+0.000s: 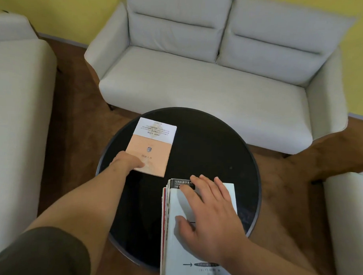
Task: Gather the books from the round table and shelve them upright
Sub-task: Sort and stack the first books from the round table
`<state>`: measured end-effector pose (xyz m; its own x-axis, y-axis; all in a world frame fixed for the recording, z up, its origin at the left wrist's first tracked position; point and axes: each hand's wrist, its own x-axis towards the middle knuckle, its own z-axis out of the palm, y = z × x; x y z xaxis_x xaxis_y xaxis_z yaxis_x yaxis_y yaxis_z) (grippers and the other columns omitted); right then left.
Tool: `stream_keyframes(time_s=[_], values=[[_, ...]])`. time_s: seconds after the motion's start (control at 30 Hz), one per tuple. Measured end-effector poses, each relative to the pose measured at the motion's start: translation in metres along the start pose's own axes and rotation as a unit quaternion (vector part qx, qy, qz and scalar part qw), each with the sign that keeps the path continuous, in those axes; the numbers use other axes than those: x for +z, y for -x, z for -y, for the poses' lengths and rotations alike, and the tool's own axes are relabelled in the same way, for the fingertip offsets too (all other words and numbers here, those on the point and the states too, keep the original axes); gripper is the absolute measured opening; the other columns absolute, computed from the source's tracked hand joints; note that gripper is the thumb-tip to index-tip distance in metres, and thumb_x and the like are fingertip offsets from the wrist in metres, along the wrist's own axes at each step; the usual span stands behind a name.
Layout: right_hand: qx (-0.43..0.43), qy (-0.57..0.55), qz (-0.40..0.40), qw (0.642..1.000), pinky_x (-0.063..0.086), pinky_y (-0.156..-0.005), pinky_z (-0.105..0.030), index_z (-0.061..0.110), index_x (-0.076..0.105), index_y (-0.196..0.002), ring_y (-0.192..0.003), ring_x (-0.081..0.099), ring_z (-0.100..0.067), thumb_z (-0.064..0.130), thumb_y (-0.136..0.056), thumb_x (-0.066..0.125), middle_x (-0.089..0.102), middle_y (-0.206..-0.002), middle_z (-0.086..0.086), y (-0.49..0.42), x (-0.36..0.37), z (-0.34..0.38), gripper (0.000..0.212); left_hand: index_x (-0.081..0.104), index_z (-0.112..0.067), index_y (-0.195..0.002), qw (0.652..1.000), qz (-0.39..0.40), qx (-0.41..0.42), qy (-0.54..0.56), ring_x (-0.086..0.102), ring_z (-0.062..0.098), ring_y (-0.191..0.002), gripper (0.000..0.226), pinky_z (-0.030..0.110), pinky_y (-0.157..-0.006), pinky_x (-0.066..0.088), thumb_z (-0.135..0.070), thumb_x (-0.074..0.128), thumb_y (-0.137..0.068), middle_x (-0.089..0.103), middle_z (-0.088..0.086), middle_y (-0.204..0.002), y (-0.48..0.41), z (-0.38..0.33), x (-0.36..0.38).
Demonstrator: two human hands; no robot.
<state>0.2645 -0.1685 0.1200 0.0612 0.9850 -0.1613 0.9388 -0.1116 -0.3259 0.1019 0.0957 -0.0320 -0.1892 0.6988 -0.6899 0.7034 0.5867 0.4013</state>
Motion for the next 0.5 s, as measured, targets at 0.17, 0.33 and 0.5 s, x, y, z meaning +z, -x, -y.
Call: stream_keyframes(time_s=[0.17, 0.33, 0.5], values=[[-0.008, -0.004, -0.009, 1.0, -0.009, -0.122, -0.037, 0.035, 0.038, -0.145, -0.151, 0.021, -0.015, 0.058, -0.091, 0.04, 0.034, -0.159, 0.007, 0.0, -0.002, -0.001, 0.059, 0.053, -0.012, -0.126, 0.96, 0.102, 0.024, 0.26, 0.063, 0.031, -0.11, 0.026, 0.05, -0.09, 0.056, -0.013, 0.055, -0.1, 0.063, 0.012, -0.125, 0.029, 0.011, -0.001], [-0.02, 0.012, -0.017, 1.0, -0.003, -0.124, -0.038, 0.032, 0.04, -0.145, -0.15, 0.024, -0.016, 0.057, -0.092, 0.038, 0.036, -0.159, 0.004, 0.002, 0.0, -0.001, 0.058, 0.057, -0.021, -0.119, 0.955, 0.005, 0.131, 0.265, 0.065, 0.027, -0.112, 0.018, 0.05, -0.088, 0.059, -0.017, 0.051, -0.102, 0.067, 0.006, -0.121, 0.094, 0.016, -0.042], [-0.023, 0.034, -0.028, 0.999, 0.0, -0.122, -0.038, 0.03, 0.043, -0.145, -0.149, 0.029, -0.019, 0.054, -0.095, 0.035, 0.04, -0.157, 0.001, 0.002, -0.001, 0.0, 0.056, 0.058, -0.021, -0.115, 0.924, -0.024, 0.179, 0.338, 0.067, 0.022, -0.108, 0.014, 0.05, -0.091, 0.057, -0.019, 0.055, -0.101, 0.068, 0.001, -0.115, 0.172, 0.058, -0.084]])
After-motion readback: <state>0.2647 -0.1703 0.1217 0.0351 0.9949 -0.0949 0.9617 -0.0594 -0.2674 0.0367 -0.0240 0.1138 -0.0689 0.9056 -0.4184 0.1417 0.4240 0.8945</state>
